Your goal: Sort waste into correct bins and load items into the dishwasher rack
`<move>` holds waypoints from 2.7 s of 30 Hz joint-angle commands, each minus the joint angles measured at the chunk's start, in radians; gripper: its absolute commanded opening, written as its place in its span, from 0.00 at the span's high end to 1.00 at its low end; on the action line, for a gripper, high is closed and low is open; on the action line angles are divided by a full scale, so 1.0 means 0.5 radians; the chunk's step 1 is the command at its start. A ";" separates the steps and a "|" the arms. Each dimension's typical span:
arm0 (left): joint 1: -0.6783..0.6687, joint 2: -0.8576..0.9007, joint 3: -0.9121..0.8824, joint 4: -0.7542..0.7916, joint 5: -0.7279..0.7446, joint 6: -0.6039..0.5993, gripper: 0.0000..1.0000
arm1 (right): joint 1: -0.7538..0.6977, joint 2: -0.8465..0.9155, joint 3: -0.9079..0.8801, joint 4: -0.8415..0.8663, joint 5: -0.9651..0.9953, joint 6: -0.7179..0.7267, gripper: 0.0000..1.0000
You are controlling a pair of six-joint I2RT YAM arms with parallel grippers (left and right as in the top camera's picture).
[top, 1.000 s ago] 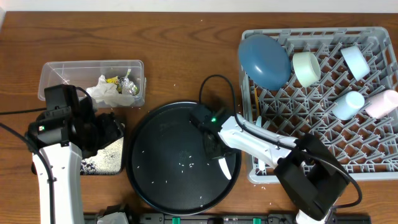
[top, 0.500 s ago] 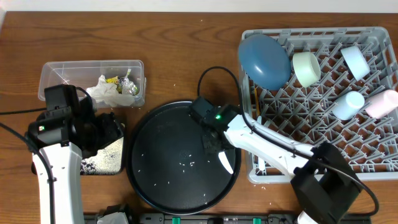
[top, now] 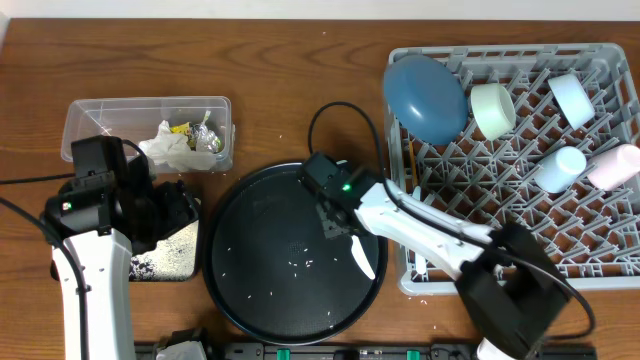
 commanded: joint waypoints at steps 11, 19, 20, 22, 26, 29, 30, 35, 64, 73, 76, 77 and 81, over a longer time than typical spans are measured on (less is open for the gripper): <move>0.008 0.012 -0.008 0.001 -0.025 -0.011 0.28 | -0.019 0.297 0.022 0.101 0.026 -0.111 0.69; 0.008 0.012 -0.008 0.001 -0.025 -0.011 0.28 | -0.019 0.293 0.022 0.066 0.018 -0.110 0.93; 0.008 0.012 -0.008 0.001 -0.025 -0.011 0.28 | -0.019 0.293 0.022 0.062 0.018 -0.110 0.95; 0.008 0.011 -0.008 0.001 -0.025 -0.011 0.28 | -0.019 0.292 0.022 0.056 0.018 -0.110 0.98; 0.008 0.012 -0.008 0.001 -0.025 -0.011 0.28 | -0.019 0.282 0.024 0.027 0.009 -0.109 0.99; 0.008 0.012 -0.008 0.000 -0.025 -0.011 0.28 | -0.019 0.240 0.032 -0.003 -0.012 -0.109 0.99; 0.008 0.011 -0.008 0.001 -0.025 -0.011 0.28 | -0.021 0.217 0.033 -0.003 -0.012 -0.109 0.99; 0.008 0.012 -0.008 0.001 -0.025 -0.011 0.28 | -0.028 0.047 0.033 -0.017 -0.012 -0.110 0.99; 0.008 0.012 -0.008 0.001 -0.025 -0.011 0.28 | -0.556 -0.762 0.033 -0.285 -0.027 -0.241 0.97; 0.008 0.011 -0.008 0.001 -0.025 -0.011 0.28 | -0.707 -0.742 0.030 -0.442 -0.027 -0.319 0.98; 0.008 0.012 -0.008 0.001 -0.025 -0.011 0.28 | -0.703 -0.741 0.030 -0.427 -0.027 -0.319 0.98; 0.008 0.012 -0.008 0.001 -0.025 -0.011 0.28 | -0.703 -0.741 0.030 -0.426 -0.027 -0.318 0.98; 0.008 0.012 -0.008 0.001 -0.025 -0.011 0.28 | -0.701 -0.741 0.030 -0.385 -0.130 -0.324 0.96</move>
